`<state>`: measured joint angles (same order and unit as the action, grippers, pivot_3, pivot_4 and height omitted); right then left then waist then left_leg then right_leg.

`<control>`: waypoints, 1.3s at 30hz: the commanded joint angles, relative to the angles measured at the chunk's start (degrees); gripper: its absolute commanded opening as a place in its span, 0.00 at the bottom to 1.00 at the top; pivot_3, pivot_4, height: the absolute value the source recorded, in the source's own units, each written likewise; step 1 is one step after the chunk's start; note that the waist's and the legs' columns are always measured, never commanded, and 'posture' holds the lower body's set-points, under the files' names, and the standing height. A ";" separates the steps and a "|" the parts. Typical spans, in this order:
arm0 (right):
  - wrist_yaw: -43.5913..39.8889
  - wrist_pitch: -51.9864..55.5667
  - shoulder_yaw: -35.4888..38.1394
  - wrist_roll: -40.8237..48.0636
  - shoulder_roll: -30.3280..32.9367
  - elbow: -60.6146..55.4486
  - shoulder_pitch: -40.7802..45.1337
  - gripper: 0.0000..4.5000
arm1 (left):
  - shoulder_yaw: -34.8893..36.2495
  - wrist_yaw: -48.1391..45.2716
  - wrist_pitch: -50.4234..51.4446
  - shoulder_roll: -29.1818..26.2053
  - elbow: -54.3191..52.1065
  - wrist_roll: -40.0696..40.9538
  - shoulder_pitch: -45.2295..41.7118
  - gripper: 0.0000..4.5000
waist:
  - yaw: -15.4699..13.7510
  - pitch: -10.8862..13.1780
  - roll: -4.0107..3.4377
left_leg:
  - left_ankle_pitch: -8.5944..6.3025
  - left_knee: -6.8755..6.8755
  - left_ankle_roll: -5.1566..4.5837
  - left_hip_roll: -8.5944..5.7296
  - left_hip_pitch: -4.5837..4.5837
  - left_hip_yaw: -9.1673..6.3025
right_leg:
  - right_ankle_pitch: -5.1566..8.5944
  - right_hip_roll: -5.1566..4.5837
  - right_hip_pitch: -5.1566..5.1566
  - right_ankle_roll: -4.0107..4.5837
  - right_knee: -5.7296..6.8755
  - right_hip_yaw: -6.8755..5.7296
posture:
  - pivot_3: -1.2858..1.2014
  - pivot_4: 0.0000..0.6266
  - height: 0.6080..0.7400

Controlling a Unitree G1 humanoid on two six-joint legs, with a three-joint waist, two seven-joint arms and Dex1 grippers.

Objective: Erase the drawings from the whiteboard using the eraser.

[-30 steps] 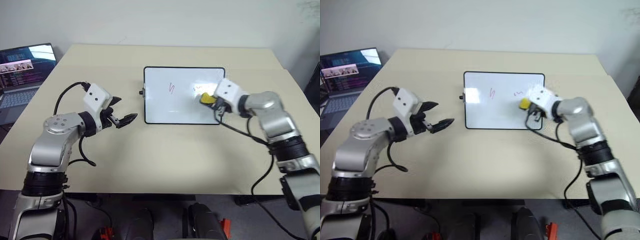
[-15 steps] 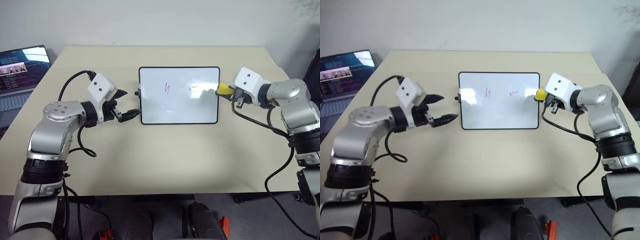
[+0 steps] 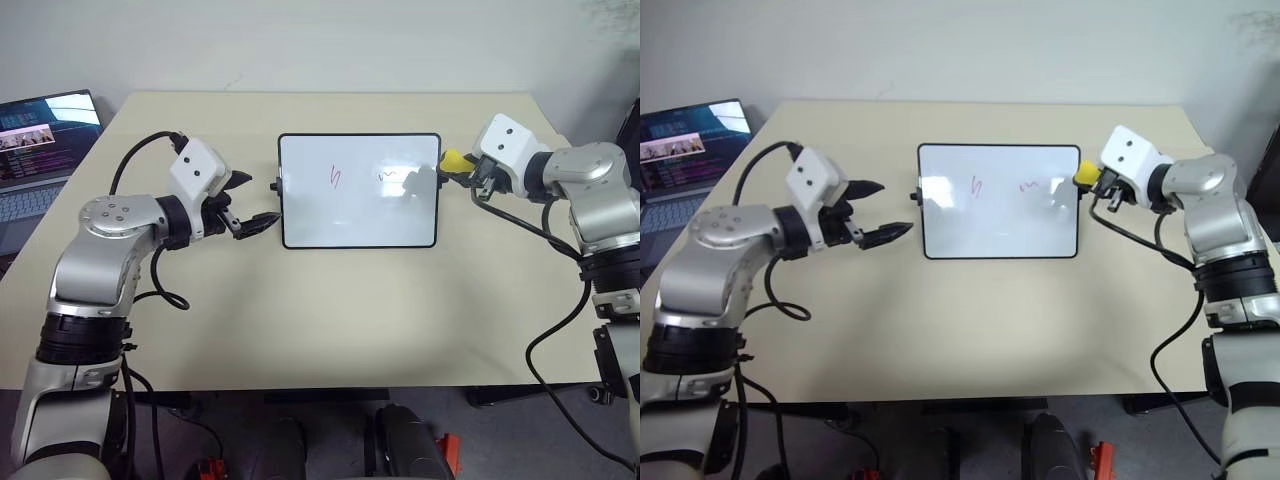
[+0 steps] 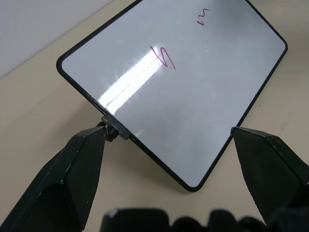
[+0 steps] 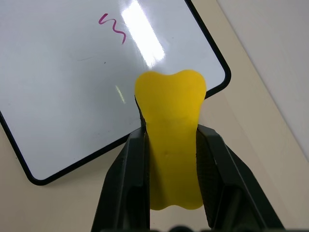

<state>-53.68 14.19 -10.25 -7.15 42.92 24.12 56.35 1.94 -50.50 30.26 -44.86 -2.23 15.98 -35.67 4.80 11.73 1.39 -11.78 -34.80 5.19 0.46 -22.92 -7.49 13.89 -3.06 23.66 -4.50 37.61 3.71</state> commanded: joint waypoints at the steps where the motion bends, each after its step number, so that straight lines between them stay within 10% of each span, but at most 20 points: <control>1: 0.25 -1.48 1.83 0.48 0.53 0.52 2.37 0.22 | 1.36 1.57 -2.38 0.13 -0.70 -0.83 -1.65 1.00 | 0.00 0.00 0.00 | 0.00 0.00 0.00 0.00 0.00 0.00 | 0.00 0.00 0.00 0.00 0.00 0.00 | 0.52 0.24 1.00; 39: 0.29 0.06 3.48 4.41 -3.35 -4.93 1.60 0.22 | 0.49 1.33 -5.39 2.22 -1.20 -1.03 -2.73 1.00 | -0.05 0.00 0.00 | 0.00 -0.05 0.00 -0.01 0.00 -0.02 | -0.01 0.00 0.00 0.01 0.05 -0.01 | 0.52 0.24 1.00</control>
<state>-53.59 14.37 -8.22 -3.22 38.71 20.93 57.34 1.86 -48.85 25.67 -42.02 -1.54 14.65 -37.39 4.76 11.73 1.38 -11.77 -34.84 5.19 0.46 -22.93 -7.51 13.88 -3.06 23.66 -4.49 37.67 3.70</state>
